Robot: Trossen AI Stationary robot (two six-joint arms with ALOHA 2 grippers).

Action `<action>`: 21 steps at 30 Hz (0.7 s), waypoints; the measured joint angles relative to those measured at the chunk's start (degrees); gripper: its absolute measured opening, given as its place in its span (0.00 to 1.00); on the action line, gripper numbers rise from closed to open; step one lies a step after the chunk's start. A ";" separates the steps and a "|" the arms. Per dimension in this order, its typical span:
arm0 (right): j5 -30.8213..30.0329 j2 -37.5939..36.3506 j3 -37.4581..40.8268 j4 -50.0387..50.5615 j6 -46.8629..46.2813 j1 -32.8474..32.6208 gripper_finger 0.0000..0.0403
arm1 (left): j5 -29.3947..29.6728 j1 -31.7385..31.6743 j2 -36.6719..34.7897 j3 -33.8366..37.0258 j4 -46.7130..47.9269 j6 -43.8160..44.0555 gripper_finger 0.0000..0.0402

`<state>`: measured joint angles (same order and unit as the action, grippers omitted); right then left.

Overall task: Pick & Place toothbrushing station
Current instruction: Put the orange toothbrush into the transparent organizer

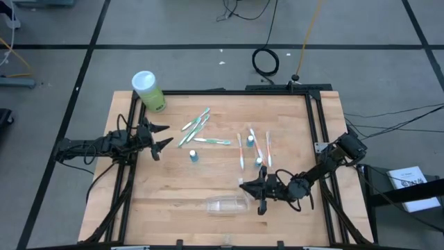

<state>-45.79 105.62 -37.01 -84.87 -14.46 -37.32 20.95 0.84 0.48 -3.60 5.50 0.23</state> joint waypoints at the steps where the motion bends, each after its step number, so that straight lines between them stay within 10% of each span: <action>1: -0.69 0.00 0.00 0.73 -0.11 -0.03 0.01 | 0.00 -0.01 -0.01 0.00 0.00 0.00 0.67; 21: -0.64 0.00 0.02 14.03 -10.38 -0.04 0.01 | 0.01 0.00 -0.01 0.00 0.00 0.00 0.67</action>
<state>-46.44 105.62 -37.00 -70.85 -24.84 -37.36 20.96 0.83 0.47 -3.60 5.50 0.23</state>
